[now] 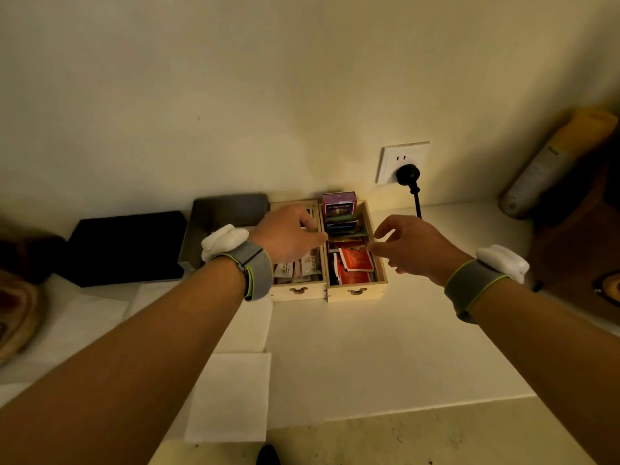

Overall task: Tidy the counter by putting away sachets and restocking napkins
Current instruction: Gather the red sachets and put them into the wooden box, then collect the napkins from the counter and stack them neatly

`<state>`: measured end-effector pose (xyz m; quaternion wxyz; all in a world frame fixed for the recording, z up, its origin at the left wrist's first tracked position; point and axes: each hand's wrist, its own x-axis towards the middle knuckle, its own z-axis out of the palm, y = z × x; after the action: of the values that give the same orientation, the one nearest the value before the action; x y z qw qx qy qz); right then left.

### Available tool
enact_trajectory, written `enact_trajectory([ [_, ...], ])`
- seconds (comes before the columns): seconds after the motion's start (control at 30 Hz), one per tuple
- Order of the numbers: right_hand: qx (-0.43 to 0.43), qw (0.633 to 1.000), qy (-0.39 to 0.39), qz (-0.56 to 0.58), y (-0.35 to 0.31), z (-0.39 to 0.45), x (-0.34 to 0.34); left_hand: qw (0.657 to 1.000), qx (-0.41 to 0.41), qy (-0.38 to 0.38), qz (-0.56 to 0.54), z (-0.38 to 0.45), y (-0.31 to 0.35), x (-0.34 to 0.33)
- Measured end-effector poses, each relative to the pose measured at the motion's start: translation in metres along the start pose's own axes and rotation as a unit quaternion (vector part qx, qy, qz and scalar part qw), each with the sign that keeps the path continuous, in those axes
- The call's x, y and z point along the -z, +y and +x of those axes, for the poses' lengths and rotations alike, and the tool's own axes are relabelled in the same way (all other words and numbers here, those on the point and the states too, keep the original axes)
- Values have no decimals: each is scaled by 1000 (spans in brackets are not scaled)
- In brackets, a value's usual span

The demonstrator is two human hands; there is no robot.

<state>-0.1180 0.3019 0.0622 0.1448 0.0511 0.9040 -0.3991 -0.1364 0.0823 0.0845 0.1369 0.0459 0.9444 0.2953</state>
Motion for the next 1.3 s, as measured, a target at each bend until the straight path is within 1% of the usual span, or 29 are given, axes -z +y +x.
enact_trajectory([
  [0.1, 28, 999, -18, -31, -10, 2, -9, 999, 16, 18, 27, -15, -14, 10],
  [0.2, 70, 995, -19, -75, -24, 1, -21, 999, 20, 34, 27, -32, -28, 19],
  [0.33, 169, 973, -17, -159, -49, -4, -40, 997, 43, 43, 45, -58, -50, 34],
  [0.47, 210, 957, -54, -195, -66, -10, -59, 996, 48, 37, 72, -75, -72, 44],
  [0.67, 222, 940, -85, -243, -86, -18, -95, 990, 56, 34, 121, -91, -105, 53],
  [0.8, 234, 938, -77, -245, -97, -26, -122, 984, 49, 29, 166, -103, -129, 50],
  [0.93, 257, 930, -67, -254, -103, -30, -149, 984, 53, 16, 172, -114, -156, 44],
  [1.17, 203, 936, -113, -266, -100, -37, -188, 989, 48, -42, 132, -124, -193, 25],
  [1.3, 153, 935, -136, -289, -95, -34, -205, 992, 32, -34, 115, -119, -201, 11],
])
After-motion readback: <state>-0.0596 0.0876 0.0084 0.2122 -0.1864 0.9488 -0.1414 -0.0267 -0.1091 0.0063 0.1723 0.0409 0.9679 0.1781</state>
